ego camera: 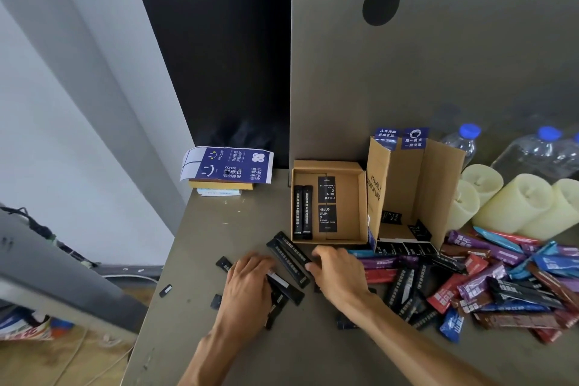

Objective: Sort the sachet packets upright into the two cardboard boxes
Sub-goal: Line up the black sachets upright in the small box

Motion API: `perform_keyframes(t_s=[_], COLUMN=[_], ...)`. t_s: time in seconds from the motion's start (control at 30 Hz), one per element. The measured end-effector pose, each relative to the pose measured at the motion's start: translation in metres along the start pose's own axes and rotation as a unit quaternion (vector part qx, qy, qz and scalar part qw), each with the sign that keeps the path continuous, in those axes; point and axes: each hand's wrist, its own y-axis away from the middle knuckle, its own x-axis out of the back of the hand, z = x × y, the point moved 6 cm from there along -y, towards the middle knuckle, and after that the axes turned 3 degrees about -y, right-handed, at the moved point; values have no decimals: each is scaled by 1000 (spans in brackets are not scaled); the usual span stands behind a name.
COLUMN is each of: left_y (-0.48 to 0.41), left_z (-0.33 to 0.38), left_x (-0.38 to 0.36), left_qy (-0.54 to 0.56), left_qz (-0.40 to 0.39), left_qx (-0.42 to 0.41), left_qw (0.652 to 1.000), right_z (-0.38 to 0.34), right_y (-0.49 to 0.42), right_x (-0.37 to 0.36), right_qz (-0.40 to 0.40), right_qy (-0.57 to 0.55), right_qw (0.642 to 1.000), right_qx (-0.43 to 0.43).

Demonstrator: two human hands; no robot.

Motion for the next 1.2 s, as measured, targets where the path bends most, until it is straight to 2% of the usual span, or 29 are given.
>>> perform_keyframes(t_s=[0.1, 0.27, 0.37, 0.43, 0.5, 0.6, 0.67, 0.83, 1.0, 1.2], left_y=[-4, -10, -18, -23, -31, -47, -58, -76, -79, -75], left_z=[-3, -7, -8, -2, 8, 21, 29, 48, 47, 40], left_x=[4, 13, 22, 27, 36, 45, 47, 47, 45, 32], left_qy=[13, 42, 113, 210, 278, 320, 315, 304, 314, 189], left_qz=[8, 6, -15, -35, -23, 6, 3, -19, 21, 3], left_qx=[20, 84, 139, 160, 160, 155, 141, 105, 119, 102], left_qw=[1000, 996, 984, 964, 947, 935, 939, 947, 942, 977], right_z=[-11, -6, 1, 3, 3, 4, 6, 6, 11, 20], right_y=[-2, -1, 7, 11, 14, 16, 14, 1, -14, -51], right_x=[0, -1, 9, 19, 27, 32, 37, 49, 55, 51], right_qz=[-16, -48, -55, -69, -94, -138, -138, -80, -40, -22], right_qy=[21, -26, -100, -168, -227, -315, -334, -271, -279, -282], right_qw=[1000, 998, 993, 983, 969, 938, 932, 959, 958, 951], right_qx=[4, -5, -2, -8, -15, -38, -42, -6, -55, -127])
